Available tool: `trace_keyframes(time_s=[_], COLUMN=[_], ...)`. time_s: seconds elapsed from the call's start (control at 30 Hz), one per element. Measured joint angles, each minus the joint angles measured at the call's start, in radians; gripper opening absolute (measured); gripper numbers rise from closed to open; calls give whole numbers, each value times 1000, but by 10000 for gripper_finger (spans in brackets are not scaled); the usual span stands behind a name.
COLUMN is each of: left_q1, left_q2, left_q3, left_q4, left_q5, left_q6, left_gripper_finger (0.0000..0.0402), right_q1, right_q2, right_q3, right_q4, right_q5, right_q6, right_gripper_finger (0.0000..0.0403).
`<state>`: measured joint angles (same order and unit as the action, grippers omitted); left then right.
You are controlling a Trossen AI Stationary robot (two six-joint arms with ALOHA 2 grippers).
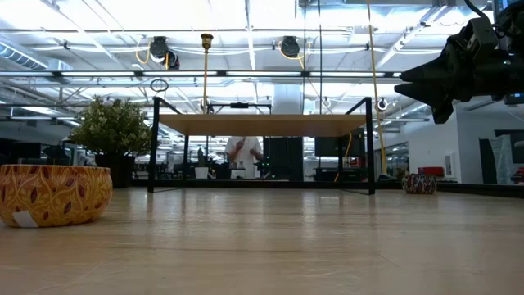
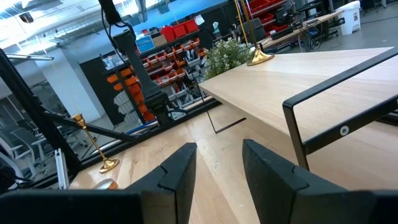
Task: Pick & Place candle stick holders
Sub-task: Put the left gold candle holder on the shelf
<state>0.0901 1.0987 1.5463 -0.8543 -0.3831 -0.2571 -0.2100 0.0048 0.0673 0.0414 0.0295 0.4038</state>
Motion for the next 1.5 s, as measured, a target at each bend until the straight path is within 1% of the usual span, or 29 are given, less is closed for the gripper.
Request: trace_keyframes(time_s=[0.2,0.37,0.57,0.77,1.0,1.1,1.3,1.5], left_q1=[-150,-262,-403,-525,-627,-667,-754,-835], left_q2=[27,48,90,141,168,167,167,167], left_q3=[0,0,0,0,0,0,0,0], left_q4=[-56,-135,-263,-355,-452,-480,-547,-549], left_q5=[0,1,52,140,279,328,389,439], left_q6=[-76,-225,-493,-744,-1109,-1241,-1500,-1691], left_gripper_finger=[185,182,182,182,182,182,182,182], right_q1=[0,0,0,0,0,0,0,0], right_q2=[0,0,0,0,0,0,0,0], right_q3=[0,0,0,0,0,0,0,0], right_q4=[0,0,0,0,0,0,0,0], right_q5=[0,0,0,0,0,0,0,0], right_q6=[0,0,0,-1,-50,-50,-50,-50], right_gripper_finger=[126,126,126,126,126,126,126,126])
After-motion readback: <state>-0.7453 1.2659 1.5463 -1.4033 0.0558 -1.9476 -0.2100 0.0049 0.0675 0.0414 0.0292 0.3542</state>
